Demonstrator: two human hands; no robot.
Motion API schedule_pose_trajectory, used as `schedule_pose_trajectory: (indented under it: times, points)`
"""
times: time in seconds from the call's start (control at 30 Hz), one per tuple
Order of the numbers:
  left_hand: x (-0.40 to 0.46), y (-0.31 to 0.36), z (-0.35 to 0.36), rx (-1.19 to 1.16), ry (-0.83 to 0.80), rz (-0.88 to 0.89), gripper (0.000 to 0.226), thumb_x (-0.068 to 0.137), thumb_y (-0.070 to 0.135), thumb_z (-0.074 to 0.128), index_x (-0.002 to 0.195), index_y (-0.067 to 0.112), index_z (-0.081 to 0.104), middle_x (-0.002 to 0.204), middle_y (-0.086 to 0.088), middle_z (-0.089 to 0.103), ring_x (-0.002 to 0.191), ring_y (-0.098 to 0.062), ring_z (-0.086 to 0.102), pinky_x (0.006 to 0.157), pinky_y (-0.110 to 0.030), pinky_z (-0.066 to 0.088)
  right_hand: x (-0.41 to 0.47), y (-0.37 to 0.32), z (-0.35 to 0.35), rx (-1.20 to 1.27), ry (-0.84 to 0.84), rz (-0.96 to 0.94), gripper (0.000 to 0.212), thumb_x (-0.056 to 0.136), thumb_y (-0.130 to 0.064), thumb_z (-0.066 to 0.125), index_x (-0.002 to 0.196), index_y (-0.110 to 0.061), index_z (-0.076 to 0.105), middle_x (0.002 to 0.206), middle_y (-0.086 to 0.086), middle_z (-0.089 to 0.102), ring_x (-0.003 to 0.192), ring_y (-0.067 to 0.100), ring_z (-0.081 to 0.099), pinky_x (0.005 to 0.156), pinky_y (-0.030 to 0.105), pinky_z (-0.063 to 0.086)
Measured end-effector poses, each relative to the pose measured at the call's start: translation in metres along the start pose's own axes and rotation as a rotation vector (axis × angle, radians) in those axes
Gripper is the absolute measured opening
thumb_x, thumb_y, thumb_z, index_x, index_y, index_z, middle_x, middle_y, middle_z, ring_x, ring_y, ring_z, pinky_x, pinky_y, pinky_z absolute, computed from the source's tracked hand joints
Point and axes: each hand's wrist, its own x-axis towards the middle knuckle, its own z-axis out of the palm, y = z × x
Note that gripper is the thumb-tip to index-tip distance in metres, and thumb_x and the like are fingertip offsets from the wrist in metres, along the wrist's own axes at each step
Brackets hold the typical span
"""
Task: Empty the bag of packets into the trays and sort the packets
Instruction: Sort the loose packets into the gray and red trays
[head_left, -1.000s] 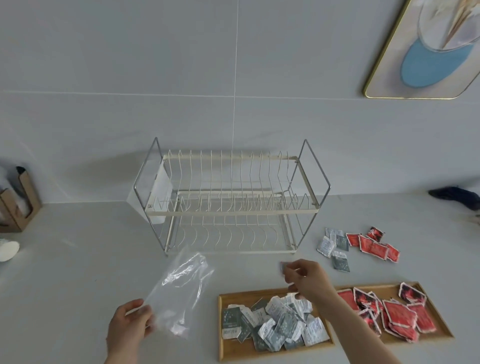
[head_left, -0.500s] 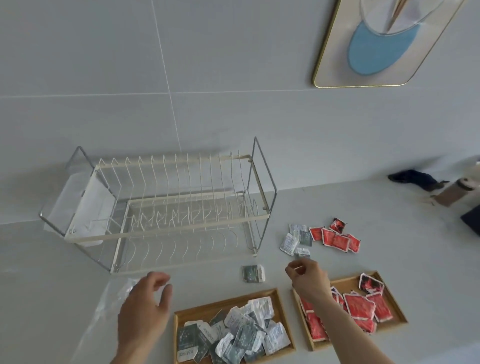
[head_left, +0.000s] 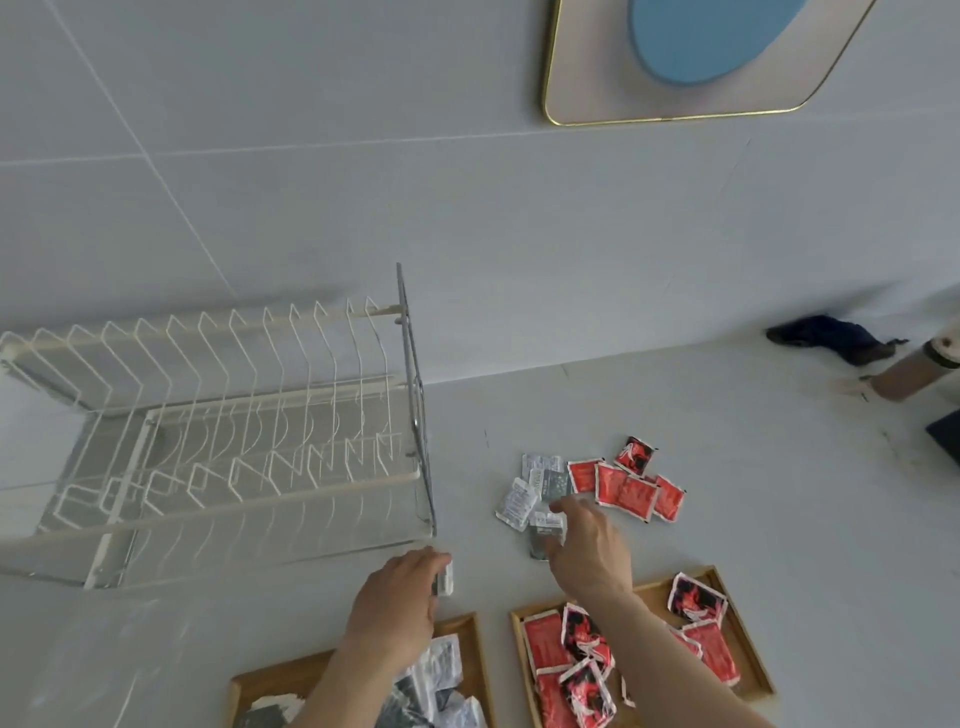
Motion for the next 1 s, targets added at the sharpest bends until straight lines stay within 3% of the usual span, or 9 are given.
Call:
schedule_pose_trajectory:
  times: [0.1, 0.23, 0.3, 0.37, 0.47, 0.6, 0.7, 0.83, 1.0]
  points:
    - [0.008, 0.004, 0.015, 0.124, 0.08, -0.069, 0.057, 0.097, 0.013, 0.052, 0.146, 0.035, 0.036, 0.151, 0.01, 0.043, 0.135, -0.019, 0.042, 0.103, -0.036, 0.041, 0.01, 0.002, 0.009, -0.056, -0.041, -0.092, 0.039, 0.094, -0.025, 0.062, 0.132, -0.026, 0.052, 0.131, -0.001, 0.059, 0.115, 0.024, 0.059, 0.086, 0.041, 0.055]
    - [0.012, 0.013, 0.025, 0.213, 0.111, -0.179, 0.051, 0.088, 0.01, 0.059, 0.134, 0.029, 0.045, 0.123, 0.004, 0.062, 0.118, -0.023, 0.054, 0.095, -0.036, 0.042, 0.017, 0.008, 0.019, -0.17, -0.067, -0.163, 0.054, 0.089, -0.004, 0.064, 0.136, -0.024, 0.048, 0.135, -0.001, 0.056, 0.12, 0.024, 0.053, 0.087, 0.039, 0.055]
    - [0.014, 0.015, 0.028, 0.213, 0.136, -0.196, 0.043, 0.085, 0.012, 0.065, 0.123, 0.029, 0.054, 0.112, 0.004, 0.067, 0.111, -0.023, 0.058, 0.091, -0.036, 0.044, 0.02, 0.012, 0.022, -0.172, -0.053, -0.162, 0.057, 0.085, -0.003, 0.068, 0.134, -0.024, 0.048, 0.132, -0.001, 0.055, 0.12, 0.024, 0.052, 0.084, 0.039, 0.057]
    - [0.016, 0.018, 0.027, 0.195, 0.16, -0.181, 0.028, 0.086, 0.019, 0.069, 0.109, 0.033, 0.06, 0.106, 0.007, 0.068, 0.104, -0.02, 0.059, 0.087, -0.035, 0.043, 0.024, 0.017, 0.023, -0.123, -0.041, -0.135, 0.045, 0.087, -0.01, 0.069, 0.128, -0.023, 0.054, 0.125, -0.002, 0.058, 0.118, 0.022, 0.053, 0.084, 0.038, 0.056]
    - [0.021, 0.033, 0.022, 0.036, 0.162, -0.093, 0.012, 0.095, 0.032, 0.058, 0.107, 0.033, 0.057, 0.108, 0.01, 0.058, 0.099, -0.017, 0.06, 0.084, -0.03, 0.042, 0.03, 0.025, 0.016, -0.09, -0.039, -0.114, 0.021, 0.092, -0.014, 0.066, 0.111, -0.02, 0.07, 0.113, -0.001, 0.062, 0.114, 0.022, 0.057, 0.083, 0.037, 0.055]
    - [0.041, 0.062, 0.01, -0.314, 0.144, -0.056, 0.008, 0.096, 0.037, 0.059, 0.101, 0.032, 0.055, 0.101, 0.013, 0.059, 0.084, -0.005, 0.062, 0.071, -0.02, 0.047, 0.053, 0.033, -0.002, -0.067, 0.024, -0.169, 0.02, 0.091, -0.027, 0.07, 0.109, -0.018, 0.071, 0.12, 0.0, 0.058, 0.117, 0.023, 0.05, 0.088, 0.037, 0.051]
    - [0.067, 0.079, 0.005, -0.437, 0.19, -0.115, 0.012, 0.095, 0.034, 0.062, 0.105, 0.027, 0.06, 0.104, 0.011, 0.066, 0.089, -0.006, 0.064, 0.072, -0.019, 0.047, 0.076, 0.032, -0.017, -0.084, -0.003, -0.237, 0.022, 0.095, -0.028, 0.063, 0.114, -0.017, 0.066, 0.127, 0.002, 0.058, 0.121, 0.024, 0.048, 0.097, 0.036, 0.046]
    - [0.1, 0.089, 0.004, -0.375, 0.266, -0.179, 0.017, 0.094, 0.03, 0.064, 0.109, 0.021, 0.064, 0.113, 0.006, 0.057, 0.11, -0.014, 0.053, 0.088, -0.024, 0.041, 0.098, 0.026, -0.023, -0.15, -0.065, -0.326, 0.021, 0.093, -0.026, 0.067, 0.113, -0.019, 0.068, 0.141, -0.001, 0.056, 0.136, 0.024, 0.042, 0.106, 0.038, 0.04]
    - [0.119, 0.1, 0.011, -0.266, 0.243, -0.236, 0.021, 0.089, 0.028, 0.071, 0.106, 0.025, 0.06, 0.113, 0.005, 0.062, 0.109, -0.018, 0.054, 0.09, -0.032, 0.048, 0.098, 0.025, -0.003, -0.136, -0.055, -0.377, 0.019, 0.077, -0.023, 0.079, 0.093, -0.022, 0.07, 0.113, -0.005, 0.067, 0.116, 0.023, 0.056, 0.095, 0.031, 0.041]
